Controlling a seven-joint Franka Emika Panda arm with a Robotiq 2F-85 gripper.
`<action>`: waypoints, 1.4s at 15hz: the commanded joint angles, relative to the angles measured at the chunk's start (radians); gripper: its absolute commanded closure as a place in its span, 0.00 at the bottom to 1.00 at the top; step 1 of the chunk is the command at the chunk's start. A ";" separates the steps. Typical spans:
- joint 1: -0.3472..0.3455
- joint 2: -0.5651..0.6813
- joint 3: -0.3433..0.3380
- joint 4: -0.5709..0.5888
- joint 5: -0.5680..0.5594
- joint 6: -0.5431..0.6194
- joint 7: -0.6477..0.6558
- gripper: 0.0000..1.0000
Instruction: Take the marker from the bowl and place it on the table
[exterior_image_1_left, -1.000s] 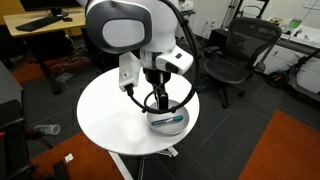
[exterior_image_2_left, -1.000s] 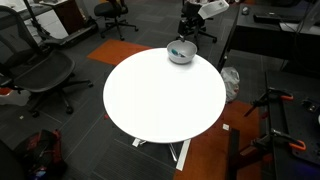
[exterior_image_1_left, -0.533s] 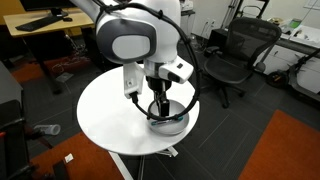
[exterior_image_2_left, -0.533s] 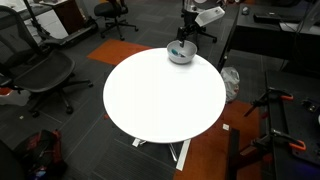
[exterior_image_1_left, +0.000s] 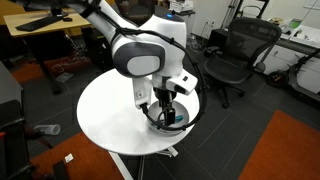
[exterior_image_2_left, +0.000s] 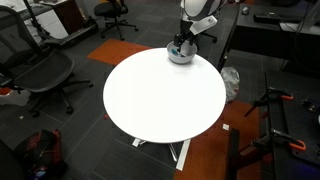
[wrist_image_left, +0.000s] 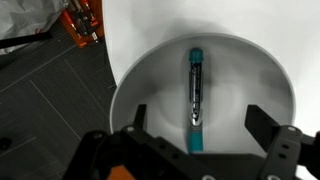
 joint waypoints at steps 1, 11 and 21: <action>-0.027 0.068 0.017 0.078 0.015 0.012 -0.040 0.00; -0.049 0.205 0.033 0.228 0.019 -0.005 -0.037 0.32; -0.051 0.232 0.036 0.275 0.019 -0.009 -0.035 0.97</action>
